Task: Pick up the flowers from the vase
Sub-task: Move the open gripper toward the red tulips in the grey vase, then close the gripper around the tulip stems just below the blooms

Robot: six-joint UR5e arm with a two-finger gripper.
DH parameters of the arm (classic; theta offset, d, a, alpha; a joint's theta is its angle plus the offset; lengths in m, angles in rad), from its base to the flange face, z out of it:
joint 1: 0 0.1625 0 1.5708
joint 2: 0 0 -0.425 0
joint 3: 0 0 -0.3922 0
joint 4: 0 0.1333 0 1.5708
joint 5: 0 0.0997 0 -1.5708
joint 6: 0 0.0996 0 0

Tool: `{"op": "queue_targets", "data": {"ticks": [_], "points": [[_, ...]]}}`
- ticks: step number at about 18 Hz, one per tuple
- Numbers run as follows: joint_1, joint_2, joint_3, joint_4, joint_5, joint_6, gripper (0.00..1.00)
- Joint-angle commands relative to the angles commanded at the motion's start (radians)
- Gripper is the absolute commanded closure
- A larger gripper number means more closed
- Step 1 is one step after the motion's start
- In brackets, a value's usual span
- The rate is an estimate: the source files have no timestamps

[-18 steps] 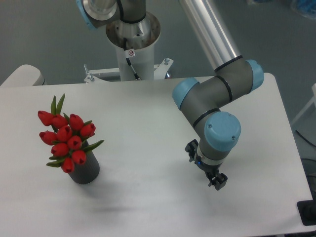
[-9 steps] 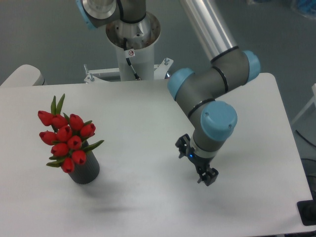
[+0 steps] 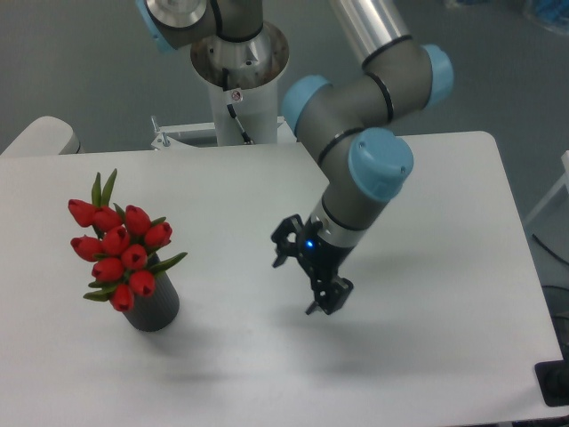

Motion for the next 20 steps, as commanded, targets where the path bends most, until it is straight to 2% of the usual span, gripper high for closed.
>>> {"op": "queue_targets", "data": {"ticks": [7, 13, 16, 20], "points": [[-0.003, 0.106, -0.143, 0.008, -0.261, -0.005, 0.00], [-0.041, 0.109, -0.184, 0.011, -0.451, -0.022, 0.00], [-0.063, 0.104, -0.187, 0.011, -0.502, -0.023, 0.00], [-0.092, 0.075, -0.189, 0.051, -0.523, -0.025, 0.00]]}}
